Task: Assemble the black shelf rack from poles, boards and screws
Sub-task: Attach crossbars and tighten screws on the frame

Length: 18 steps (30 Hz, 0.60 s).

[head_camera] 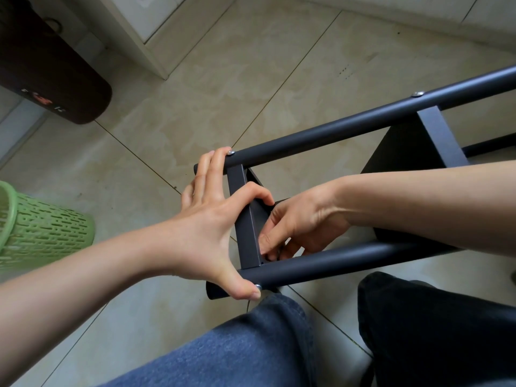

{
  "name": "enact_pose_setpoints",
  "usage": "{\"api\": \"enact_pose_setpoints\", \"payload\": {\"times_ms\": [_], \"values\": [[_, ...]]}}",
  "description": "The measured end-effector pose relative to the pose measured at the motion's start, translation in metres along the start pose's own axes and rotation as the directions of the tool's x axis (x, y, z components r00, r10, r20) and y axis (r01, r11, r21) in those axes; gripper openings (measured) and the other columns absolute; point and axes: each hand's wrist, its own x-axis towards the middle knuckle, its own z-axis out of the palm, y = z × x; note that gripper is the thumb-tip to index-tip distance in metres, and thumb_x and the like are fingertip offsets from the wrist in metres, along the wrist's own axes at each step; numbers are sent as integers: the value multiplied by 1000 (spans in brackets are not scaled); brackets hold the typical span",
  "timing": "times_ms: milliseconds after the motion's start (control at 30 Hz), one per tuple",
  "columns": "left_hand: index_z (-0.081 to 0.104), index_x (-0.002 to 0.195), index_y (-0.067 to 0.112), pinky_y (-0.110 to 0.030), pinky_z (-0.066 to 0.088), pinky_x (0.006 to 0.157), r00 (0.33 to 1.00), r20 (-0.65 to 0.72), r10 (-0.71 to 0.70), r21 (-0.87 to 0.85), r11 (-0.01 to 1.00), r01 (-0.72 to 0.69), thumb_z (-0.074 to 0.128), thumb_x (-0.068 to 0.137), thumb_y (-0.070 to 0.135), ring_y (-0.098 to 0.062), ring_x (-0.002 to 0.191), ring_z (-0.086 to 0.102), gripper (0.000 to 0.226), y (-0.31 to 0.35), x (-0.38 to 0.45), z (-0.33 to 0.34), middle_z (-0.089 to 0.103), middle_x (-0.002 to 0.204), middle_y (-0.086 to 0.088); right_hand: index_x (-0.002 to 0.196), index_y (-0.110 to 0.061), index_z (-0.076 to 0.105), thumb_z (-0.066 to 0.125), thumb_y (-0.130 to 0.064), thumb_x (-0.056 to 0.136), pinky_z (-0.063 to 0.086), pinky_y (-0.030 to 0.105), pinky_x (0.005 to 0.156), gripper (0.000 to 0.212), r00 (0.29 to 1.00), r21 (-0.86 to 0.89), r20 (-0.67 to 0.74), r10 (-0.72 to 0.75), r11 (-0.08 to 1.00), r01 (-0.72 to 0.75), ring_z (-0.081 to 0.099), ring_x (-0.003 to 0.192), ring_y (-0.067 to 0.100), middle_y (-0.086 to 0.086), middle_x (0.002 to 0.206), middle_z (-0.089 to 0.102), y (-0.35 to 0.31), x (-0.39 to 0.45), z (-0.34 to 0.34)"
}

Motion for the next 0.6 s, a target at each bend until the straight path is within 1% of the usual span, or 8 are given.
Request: {"api": "enact_pose_setpoints", "payload": {"times_ms": [100, 200, 300, 367, 467, 533, 600], "values": [[25, 123, 57, -58, -4, 120, 1000, -7, -1, 7, 1000, 1, 65, 28, 78, -17, 134, -52, 105, -1, 0, 1, -37, 153, 3, 74, -10, 65, 60, -21, 96, 51, 26, 65, 24, 1000, -21, -16, 9, 1000, -9, 56, 63, 13, 0, 65, 61, -1, 0, 2], [25, 124, 57, -59, -5, 119, 1000, -10, 4, 6, 1000, -4, 66, 29, 78, -17, 134, -52, 106, -1, 1, 1, -37, 154, 3, 68, -12, 68, 60, -20, 95, 44, 22, 59, 29, 1000, -59, -19, 3, 998, -5, 52, 63, 11, -2, 64, 61, -4, -2, 0], [26, 124, 58, -59, -5, 119, 1000, -12, 6, 3, 1000, -6, 67, 30, 78, -16, 134, -53, 105, -1, 1, 0, -37, 153, 5, 66, -14, 68, 62, -17, 92, 38, 25, 62, 27, 1000, -95, -2, -5, 996, 4, 50, 65, 12, -2, 67, 61, -6, -6, -3], [26, 124, 58, -59, -5, 119, 1000, -9, 7, 0, 1000, -7, 67, 30, 77, -17, 134, -52, 104, -1, 1, 0, -37, 153, 6, 67, -14, 69, 63, -18, 91, 39, 25, 62, 25, 1000, -114, -4, 3, 993, -3, 51, 65, 12, -3, 66, 61, -6, -7, -2], [25, 123, 58, -57, -7, 119, 1000, -9, 5, -1, 1000, -5, 67, 30, 78, -16, 134, -52, 104, -1, 0, 0, -37, 153, 7, 63, -17, 72, 64, -20, 92, 42, 23, 56, 31, 999, -129, -37, 4, 992, -9, 51, 62, 13, -4, 60, 59, -5, -4, 0], [25, 122, 58, -53, -10, 118, 1000, -8, 2, -7, 1000, -2, 66, 29, 78, -15, 133, -53, 104, -1, 0, 0, -38, 152, 8, 60, -17, 71, 62, -21, 94, 43, 21, 53, 35, 998, -136, -58, -6, 991, -2, 51, 60, 12, -4, 59, 57, -4, -2, 1], [25, 122, 58, -54, -9, 119, 1000, -7, 3, -5, 1000, -3, 66, 29, 78, -16, 133, -53, 103, -1, 0, 0, -38, 152, 7, 61, -16, 68, 61, -21, 95, 44, 21, 52, 35, 997, -155, -75, -16, 988, 4, 51, 58, 12, -4, 58, 56, -3, -1, 3]]}}
